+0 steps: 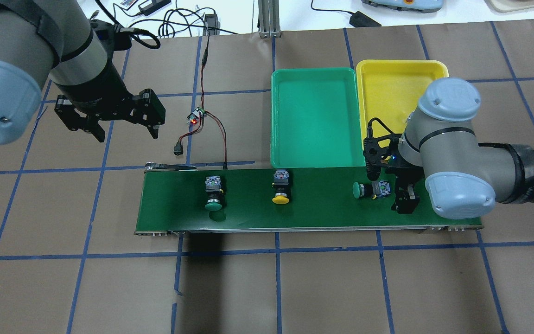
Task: Sort buttons by color to trays
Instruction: 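Grasp the green-capped button on the belt with the right gripper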
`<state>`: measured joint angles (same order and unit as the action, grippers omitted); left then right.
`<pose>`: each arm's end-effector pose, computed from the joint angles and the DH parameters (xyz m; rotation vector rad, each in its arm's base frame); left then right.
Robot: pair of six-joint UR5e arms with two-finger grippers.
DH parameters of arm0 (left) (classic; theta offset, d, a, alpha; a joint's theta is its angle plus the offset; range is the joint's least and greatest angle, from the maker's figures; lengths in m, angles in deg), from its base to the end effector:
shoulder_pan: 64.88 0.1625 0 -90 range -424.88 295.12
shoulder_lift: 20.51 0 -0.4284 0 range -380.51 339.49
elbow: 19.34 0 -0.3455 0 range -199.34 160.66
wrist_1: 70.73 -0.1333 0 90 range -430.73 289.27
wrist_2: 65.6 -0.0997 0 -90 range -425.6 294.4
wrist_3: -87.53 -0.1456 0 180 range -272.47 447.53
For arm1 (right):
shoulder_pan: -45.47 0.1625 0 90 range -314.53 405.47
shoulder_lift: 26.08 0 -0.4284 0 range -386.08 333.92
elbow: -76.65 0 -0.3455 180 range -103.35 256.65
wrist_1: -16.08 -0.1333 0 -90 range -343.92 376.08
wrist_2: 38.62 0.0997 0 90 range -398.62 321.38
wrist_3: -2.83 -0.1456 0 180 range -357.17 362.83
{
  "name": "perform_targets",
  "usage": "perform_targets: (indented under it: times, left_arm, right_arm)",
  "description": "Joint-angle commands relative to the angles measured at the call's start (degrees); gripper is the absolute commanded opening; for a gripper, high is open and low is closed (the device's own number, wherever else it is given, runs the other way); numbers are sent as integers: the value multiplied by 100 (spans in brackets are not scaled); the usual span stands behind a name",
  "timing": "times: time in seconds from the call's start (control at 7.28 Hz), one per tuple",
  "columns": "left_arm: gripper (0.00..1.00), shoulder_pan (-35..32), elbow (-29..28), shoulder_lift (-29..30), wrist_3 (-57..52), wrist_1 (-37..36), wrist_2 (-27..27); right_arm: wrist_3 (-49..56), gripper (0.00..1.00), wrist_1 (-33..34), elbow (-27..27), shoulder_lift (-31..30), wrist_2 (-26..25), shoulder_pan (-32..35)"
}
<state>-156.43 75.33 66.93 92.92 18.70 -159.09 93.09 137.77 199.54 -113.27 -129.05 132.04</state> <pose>-0.1358 -0.4184 0.4298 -0.1019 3.0773 0.0356 0.1086 -0.3981 0.2366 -2.1271 2.2476 0.0826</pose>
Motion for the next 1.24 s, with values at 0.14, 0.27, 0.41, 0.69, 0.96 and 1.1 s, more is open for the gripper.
perform_targets:
  times: [0.14, 0.27, 0.41, 0.69, 0.96, 1.1]
  left_arm:
    - [100, -3, 25, -35, -12, -66, 42]
    - [100, -3, 34, -35, -29, -93, 33]
    - [100, -3, 43, -44, -21, -102, 33]
    - [100, -3, 69, -70, -29, -93, -19]
    - [100, -12, 43, -61, 6, -102, 24]
    - [100, -12, 60, -70, -20, -102, 24]
  right_arm:
    - [35, 79, 56, 7, 70, 8, 0]
    - [53, 52, 65, 7, 80, -10, 0]
    - [44, 23, 65, 16, 80, -10, 0]
    - [0, 7, 83, -28, 71, -10, 0]
    - [-227, 1, 441, -72, 123, -10, 9]
    - [-315, 1, 626, -289, 245, 7, 26]
